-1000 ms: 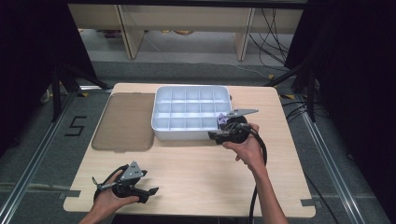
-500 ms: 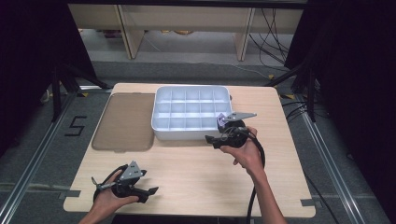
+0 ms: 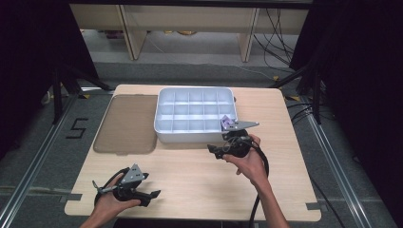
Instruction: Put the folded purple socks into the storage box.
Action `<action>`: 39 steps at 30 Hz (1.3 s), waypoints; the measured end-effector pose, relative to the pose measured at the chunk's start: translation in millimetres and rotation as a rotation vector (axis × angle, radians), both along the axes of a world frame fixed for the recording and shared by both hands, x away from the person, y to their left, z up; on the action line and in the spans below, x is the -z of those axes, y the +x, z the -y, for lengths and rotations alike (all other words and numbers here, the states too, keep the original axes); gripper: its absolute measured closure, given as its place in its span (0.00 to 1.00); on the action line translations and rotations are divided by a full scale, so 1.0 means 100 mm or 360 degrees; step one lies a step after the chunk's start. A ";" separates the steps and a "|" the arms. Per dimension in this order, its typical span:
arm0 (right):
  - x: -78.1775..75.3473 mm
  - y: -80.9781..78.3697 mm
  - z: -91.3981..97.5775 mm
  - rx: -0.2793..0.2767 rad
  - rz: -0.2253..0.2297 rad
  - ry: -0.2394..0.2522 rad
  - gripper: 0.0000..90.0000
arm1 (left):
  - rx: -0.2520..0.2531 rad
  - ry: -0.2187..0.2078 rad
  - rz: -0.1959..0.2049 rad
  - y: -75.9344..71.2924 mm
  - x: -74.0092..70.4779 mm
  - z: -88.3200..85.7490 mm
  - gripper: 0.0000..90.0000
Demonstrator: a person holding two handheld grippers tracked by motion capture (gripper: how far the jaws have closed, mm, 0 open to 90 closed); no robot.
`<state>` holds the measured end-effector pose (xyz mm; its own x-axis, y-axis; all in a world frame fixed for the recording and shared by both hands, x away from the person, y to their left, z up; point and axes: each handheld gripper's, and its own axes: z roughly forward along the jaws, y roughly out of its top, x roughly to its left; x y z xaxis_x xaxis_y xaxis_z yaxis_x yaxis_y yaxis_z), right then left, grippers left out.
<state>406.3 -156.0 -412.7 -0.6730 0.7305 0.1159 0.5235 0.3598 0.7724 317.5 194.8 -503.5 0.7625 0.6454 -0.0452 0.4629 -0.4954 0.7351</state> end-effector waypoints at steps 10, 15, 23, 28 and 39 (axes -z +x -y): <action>0.13 -0.10 -0.03 -0.0043 -0.0030 0.0028 0.28 | 0.0026 0.0010 0.0007 0.00 0.00 0.00 0.24; 0.19 -0.14 -0.04 -0.0027 -0.0049 -0.0014 0.28 | 0.0035 0.0029 0.0022 0.00 0.00 0.00 0.24; 0.26 -0.21 -0.08 -0.0070 -0.0033 -0.0034 0.28 | 0.0022 -0.0007 0.0017 0.00 0.00 0.01 0.24; 0.30 -0.26 -0.11 -0.0091 -0.0046 -0.0010 0.27 | 0.0020 -0.0009 0.0016 -0.01 0.00 0.00 0.24; 0.42 -0.31 -0.07 -0.0097 -0.0049 -0.0032 0.22 | -0.0001 -0.0020 -0.0002 -0.03 0.01 0.01 0.24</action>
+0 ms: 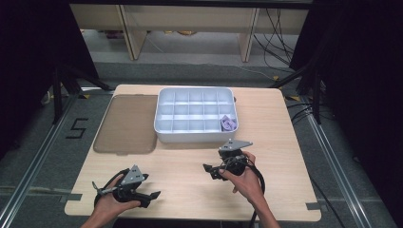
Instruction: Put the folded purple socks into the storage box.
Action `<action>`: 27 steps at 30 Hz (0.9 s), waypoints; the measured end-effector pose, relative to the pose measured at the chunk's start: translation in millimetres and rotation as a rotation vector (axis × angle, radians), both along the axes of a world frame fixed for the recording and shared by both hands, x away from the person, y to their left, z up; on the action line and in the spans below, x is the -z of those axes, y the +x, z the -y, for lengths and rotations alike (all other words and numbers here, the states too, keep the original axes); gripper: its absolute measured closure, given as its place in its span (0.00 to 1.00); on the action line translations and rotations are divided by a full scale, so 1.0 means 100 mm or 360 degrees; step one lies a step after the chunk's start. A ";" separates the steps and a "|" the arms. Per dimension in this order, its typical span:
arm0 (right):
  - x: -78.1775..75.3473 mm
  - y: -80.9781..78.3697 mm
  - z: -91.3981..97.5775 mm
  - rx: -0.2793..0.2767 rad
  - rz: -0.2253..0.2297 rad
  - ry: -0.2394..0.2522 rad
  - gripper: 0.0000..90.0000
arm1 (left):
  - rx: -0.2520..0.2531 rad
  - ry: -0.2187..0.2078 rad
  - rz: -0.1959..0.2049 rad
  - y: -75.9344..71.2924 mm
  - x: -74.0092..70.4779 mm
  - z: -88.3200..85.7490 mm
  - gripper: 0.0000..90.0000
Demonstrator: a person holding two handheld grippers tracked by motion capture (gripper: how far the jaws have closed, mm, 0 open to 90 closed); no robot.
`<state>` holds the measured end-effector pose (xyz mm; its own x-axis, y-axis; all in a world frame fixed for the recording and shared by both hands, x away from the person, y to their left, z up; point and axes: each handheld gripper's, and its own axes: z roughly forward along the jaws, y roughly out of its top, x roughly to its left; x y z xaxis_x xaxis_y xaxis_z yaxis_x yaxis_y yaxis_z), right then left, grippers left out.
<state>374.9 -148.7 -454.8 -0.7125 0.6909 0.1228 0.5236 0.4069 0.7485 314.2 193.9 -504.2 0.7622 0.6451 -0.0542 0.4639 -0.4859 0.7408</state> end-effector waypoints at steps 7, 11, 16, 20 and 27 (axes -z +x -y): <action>0.07 -0.06 0.00 0.0009 -0.0016 -0.0001 0.22 | 0.0025 0.0035 0.0022 0.00 -0.01 -0.01 0.24; 0.10 -0.11 0.02 0.0025 -0.0047 0.0023 0.21 | 0.0038 0.0051 0.0029 0.01 -0.01 -0.01 0.24; 0.18 -0.15 0.05 0.0006 -0.0039 0.0055 0.19 | 0.0041 0.0017 0.0018 0.00 0.00 0.01 0.24; 0.23 -0.19 0.08 0.0038 -0.0018 0.0023 0.19 | 0.0047 0.0018 0.0017 -0.01 0.00 0.02 0.24; 0.29 -0.27 0.13 0.0047 -0.0032 0.0001 0.18 | 0.0070 0.0055 0.0018 0.00 0.00 0.03 0.24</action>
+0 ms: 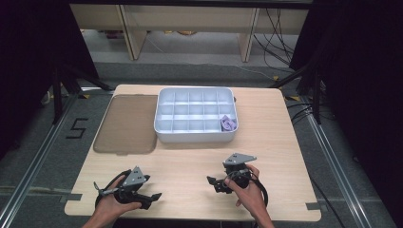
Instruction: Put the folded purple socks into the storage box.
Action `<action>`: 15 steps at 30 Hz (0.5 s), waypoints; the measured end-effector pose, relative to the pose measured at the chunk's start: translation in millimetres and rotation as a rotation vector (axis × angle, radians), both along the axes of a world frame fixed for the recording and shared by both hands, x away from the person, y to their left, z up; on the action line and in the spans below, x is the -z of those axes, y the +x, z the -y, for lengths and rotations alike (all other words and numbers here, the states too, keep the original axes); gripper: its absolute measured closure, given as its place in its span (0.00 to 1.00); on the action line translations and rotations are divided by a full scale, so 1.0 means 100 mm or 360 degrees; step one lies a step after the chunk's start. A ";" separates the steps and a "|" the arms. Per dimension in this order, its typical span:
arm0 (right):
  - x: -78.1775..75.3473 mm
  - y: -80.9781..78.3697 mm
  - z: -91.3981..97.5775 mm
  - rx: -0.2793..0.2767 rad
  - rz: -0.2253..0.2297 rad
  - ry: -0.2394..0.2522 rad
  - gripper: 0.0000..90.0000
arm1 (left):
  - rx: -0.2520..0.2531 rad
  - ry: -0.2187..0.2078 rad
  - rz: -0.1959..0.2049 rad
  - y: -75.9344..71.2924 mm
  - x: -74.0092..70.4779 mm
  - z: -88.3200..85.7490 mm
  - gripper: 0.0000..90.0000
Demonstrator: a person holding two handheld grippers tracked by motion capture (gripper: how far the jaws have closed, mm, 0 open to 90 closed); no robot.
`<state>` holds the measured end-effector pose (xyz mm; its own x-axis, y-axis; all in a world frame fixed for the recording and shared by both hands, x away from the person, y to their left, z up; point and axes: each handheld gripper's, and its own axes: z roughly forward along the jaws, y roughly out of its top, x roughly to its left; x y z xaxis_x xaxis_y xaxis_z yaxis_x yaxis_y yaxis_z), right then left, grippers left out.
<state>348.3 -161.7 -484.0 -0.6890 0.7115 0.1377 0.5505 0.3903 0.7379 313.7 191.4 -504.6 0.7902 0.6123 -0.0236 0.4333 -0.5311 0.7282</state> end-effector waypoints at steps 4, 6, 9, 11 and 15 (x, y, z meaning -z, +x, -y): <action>0.02 -0.06 0.00 -0.0017 -0.0007 -0.0006 0.18 | -0.0018 -0.0020 -0.0032 -0.02 0.01 0.01 0.24; 0.02 -0.09 0.01 -0.0025 -0.0001 -0.0007 0.18 | -0.0004 -0.0006 -0.0006 -0.02 0.00 0.01 0.24; 0.02 -0.14 0.01 -0.0005 -0.0030 0.0009 0.18 | 0.0000 0.0007 -0.0003 -0.02 0.00 0.01 0.24; 0.03 -0.15 0.03 -0.0019 -0.0013 -0.0001 0.18 | -0.0012 -0.0020 -0.0027 -0.04 0.01 0.03 0.24; 0.07 -0.19 0.05 -0.0018 -0.0009 -0.0024 0.18 | -0.0019 -0.0019 -0.0019 -0.04 0.01 0.02 0.24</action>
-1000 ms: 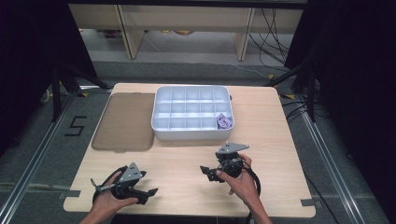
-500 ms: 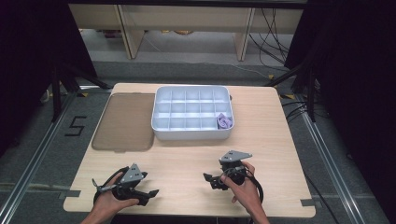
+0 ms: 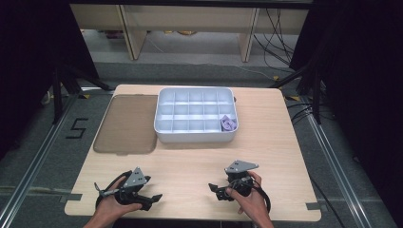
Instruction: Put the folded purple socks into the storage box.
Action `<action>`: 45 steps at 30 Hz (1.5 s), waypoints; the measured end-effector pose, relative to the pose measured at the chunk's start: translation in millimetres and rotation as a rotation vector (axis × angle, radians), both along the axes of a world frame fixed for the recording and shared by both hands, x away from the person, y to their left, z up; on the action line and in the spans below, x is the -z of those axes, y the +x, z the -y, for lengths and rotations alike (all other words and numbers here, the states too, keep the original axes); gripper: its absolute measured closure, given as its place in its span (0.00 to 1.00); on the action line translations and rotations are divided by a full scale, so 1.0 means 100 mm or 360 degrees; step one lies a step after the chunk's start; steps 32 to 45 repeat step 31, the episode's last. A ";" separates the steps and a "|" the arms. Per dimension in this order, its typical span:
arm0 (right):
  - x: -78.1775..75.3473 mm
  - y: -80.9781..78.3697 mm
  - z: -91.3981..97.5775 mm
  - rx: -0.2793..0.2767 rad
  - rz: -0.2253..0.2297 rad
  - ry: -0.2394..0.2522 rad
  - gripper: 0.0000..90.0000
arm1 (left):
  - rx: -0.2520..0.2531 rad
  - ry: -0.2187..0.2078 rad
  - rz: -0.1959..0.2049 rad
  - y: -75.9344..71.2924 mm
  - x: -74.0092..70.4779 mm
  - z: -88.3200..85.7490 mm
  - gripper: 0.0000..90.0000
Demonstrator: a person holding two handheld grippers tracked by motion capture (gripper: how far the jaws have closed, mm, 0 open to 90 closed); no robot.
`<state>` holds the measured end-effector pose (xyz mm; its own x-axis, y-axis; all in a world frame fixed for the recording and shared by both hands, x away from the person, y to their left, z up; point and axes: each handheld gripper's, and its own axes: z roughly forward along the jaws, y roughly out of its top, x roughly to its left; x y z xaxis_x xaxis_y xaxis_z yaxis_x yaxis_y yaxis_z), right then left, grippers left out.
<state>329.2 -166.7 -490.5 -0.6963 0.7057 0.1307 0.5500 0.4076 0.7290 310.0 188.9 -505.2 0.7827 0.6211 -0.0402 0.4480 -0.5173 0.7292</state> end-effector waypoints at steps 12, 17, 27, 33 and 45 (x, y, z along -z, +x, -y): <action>0.07 -0.10 0.02 0.0014 0.0006 -0.0023 0.19 | 0.0006 0.0006 0.0004 0.01 0.00 -0.01 0.24; 0.09 -0.12 0.03 0.0002 -0.0003 -0.0028 0.19 | 0.0009 -0.0004 -0.0008 0.00 0.00 0.01 0.24; 0.09 -0.12 0.05 0.0037 -0.0013 -0.0028 0.19 | 0.0018 0.0017 0.0004 0.02 0.00 -0.01 0.24; 0.09 -0.12 0.06 0.0046 -0.0021 -0.0020 0.19 | -0.0010 -0.0016 -0.0013 0.01 0.01 0.00 0.24; 0.09 -0.12 0.06 0.0046 -0.0021 -0.0020 0.19 | -0.0010 -0.0016 -0.0013 0.01 0.01 0.00 0.24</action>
